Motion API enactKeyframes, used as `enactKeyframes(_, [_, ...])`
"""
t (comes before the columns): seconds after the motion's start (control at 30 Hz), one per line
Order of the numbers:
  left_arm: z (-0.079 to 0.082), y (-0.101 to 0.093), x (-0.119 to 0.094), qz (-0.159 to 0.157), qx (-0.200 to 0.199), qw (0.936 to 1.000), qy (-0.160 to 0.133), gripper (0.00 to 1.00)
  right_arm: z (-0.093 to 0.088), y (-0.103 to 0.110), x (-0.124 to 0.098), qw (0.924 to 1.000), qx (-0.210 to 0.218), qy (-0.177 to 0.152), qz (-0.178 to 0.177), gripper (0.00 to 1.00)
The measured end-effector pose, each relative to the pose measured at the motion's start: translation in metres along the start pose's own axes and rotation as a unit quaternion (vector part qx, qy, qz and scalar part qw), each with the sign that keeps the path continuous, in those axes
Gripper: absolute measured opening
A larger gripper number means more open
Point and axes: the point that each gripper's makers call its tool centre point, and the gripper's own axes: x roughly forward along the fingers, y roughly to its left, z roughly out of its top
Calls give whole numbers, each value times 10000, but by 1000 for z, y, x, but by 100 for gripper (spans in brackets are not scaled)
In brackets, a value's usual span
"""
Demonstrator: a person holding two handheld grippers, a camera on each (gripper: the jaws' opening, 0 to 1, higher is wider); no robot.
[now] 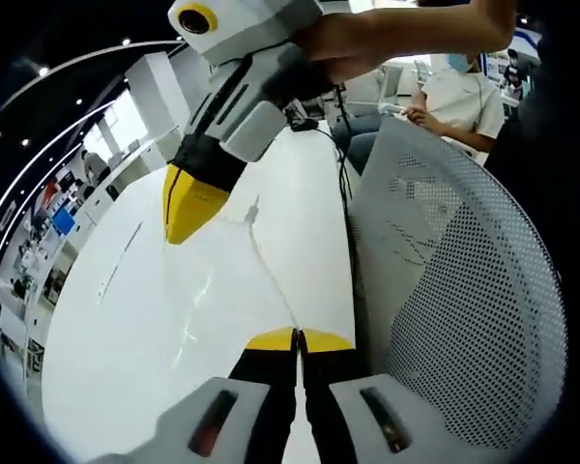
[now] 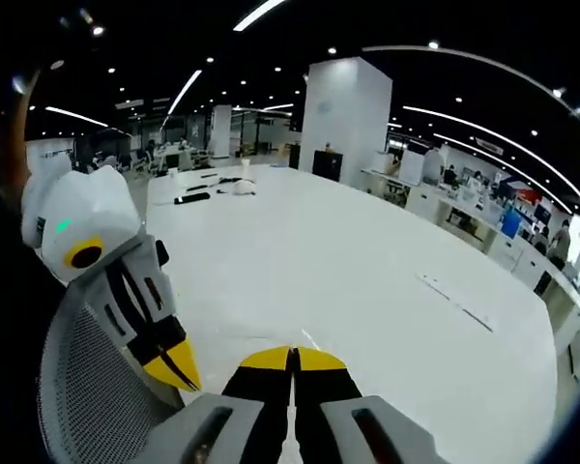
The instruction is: Open the resealable bag by pulling the two sides of the seal apart until the entire bag opening is separated and visibly accessible.
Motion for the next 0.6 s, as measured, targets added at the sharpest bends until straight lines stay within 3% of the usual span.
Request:
enactKeyframes(0.23, [10, 17, -3, 134, 120, 9998, -90, 0, 19, -14, -3, 9996, -124, -240, -121, 0])
enactKeyframes(0.47, [25, 47, -5, 425, 171, 9986, -250, 0, 53, -31, -13, 9967, -457, -585, -324, 0])
enactKeyframes(0.6, [27, 57, -7, 511, 193, 9981, -280, 0, 57, -33, -15, 9960, -537, -631, -338, 0])
